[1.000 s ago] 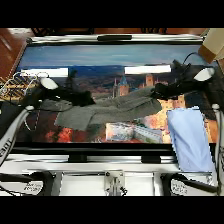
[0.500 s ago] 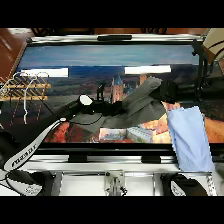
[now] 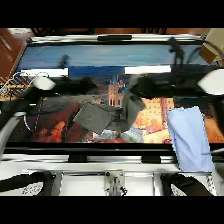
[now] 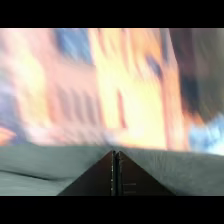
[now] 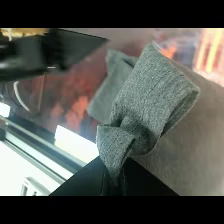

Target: Fold the shirts.

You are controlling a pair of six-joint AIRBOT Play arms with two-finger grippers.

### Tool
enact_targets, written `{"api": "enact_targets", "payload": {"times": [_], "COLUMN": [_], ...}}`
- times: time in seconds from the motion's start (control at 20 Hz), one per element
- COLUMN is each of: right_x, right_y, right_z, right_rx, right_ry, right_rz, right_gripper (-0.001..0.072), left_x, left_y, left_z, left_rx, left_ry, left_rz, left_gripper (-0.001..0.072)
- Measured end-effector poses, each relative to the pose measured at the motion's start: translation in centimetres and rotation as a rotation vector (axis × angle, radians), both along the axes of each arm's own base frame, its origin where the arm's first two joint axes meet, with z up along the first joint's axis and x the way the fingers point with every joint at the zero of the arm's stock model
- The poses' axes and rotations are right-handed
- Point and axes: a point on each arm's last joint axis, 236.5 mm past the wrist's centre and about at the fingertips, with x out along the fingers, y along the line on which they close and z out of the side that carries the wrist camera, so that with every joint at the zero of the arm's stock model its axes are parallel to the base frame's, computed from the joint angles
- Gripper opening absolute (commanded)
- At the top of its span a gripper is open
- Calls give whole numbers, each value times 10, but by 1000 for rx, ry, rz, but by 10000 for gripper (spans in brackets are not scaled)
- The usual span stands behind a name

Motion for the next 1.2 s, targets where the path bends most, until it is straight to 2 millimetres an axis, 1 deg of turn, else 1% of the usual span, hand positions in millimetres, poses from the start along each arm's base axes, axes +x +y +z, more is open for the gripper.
{"api": "enact_targets", "payload": {"times": [0.1,0.15,0.25,0.3,0.35,0.4,0.45,0.5,0.55,0.6,0.65,0.7,0.75,0.85,0.9,0.95,1.0,1.05,1.1,1.15,1.2], "right_x": [16,23,31,32,32,31,29,27,26,27,29,33,35,48,53,54,52,47,39,32,22], "right_y": [40,62,105,125,145,163,179,192,202,207,207,204,196,167,145,122,95,62,30,6,-11], "right_z": [-16,-29,-61,-79,-98,-116,-131,-142,-151,-156,-156,-155,-153,-147,-147,-152,-162,-178,-193,-205,-216], "right_rx": [41,58,89,107,129,152,182,209,229,242,247,245,231,182,136,72,-9,-111,-204,-271,-313], "right_ry": [-6,-1,33,60,98,139,180,208,224,232,224,214,204,177,178,192,218,266,323,370,422], "right_rz": [15,20,27,26,20,9,-8,-22,-32,-39,-42,-40,-26,-17,-12,0,13,28,32,34,36], "right_gripper": [61,61,61,62,77,248,584,610,610,610,610,610,610,610,610,610,610,611,629,629,629], "left_x": [2,-3,-20,-29,-38,-46,-52,-57,-61,-66,-69,-73,-76,-82,-84,-85,-86,-86,-86,-85,-85], "left_y": [71,101,145,161,173,178,182,186,186,182,178,173,168,153,148,145,142,139,138,137,137], "left_z": [39,56,78,83,87,87,86,82,78,71,64,59,51,43,40,38,38,36,36,36,36], "left_rx": [41,60,99,126,149,165,183,198,207,208,212,212,217,220,222,224,224,224,225,225,226], "left_ry": [-66,-89,-110,-112,-110,-102,-93,-81,-68,-49,-33,-19,-5,11,13,15,12,13,10,6,4], "left_rz": [110,155,214,235,246,244,244,243,237,220,204,190,170,120,106,95,86,79,76,76,77], "left_gripper": [25,25,25,25,25,25,25,25,25,25,25,25,25,25,26,26,26,25,26,25,25]}}
